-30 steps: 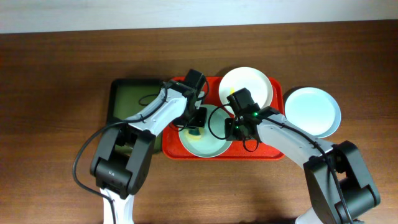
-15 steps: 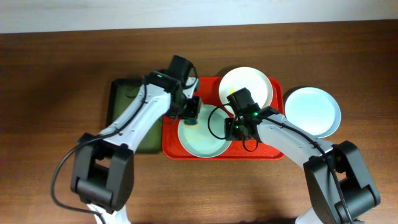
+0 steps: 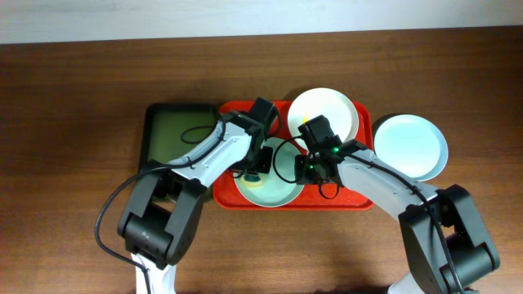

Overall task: Clean dirty plates on tray and stack at the side
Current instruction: 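Scrub the pale green plate with the sponge while right gripper holds it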

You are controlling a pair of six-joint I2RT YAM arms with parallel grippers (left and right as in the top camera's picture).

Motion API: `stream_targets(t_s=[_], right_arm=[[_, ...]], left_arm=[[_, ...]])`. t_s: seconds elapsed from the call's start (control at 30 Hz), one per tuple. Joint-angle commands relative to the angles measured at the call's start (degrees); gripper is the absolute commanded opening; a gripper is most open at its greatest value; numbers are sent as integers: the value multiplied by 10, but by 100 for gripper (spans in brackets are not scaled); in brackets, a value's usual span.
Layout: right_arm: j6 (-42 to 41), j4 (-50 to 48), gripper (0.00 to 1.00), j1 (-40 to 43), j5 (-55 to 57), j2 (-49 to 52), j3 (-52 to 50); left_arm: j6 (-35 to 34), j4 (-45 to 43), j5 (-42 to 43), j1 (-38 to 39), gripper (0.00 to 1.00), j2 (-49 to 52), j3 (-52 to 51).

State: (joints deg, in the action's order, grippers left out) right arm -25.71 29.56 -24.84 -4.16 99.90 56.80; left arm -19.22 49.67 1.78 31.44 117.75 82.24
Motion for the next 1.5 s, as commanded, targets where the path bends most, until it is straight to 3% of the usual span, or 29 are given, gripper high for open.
stream_targets(t_s=[0.0, 0.1, 0.23, 0.43, 0.67, 1.0, 1.47], right_arm=[[1, 0, 4, -2, -8, -1, 4], [1, 0, 4, -2, -8, -1, 4], [1, 0, 4, -2, -8, -1, 4], [1, 1, 4, -2, -8, -1, 4], [1, 0, 4, -2, -8, -1, 4], [1, 0, 4, -2, -8, -1, 4], [1, 0, 4, -2, -8, -1, 4]], left_arm=[[-22, -9, 6, 12, 0, 13, -37], [-17, -21, 77, 12, 0, 28, -43], [48, -47, 238, 10, 0, 36, -41], [47, 36, 121, -29, 0, -58, 29], [45, 66, -48, -36, 0, -157, 35], [34, 66, -45, -33, 0, -116, 13], [34, 36, 21, -1, 0, -33, 13]])
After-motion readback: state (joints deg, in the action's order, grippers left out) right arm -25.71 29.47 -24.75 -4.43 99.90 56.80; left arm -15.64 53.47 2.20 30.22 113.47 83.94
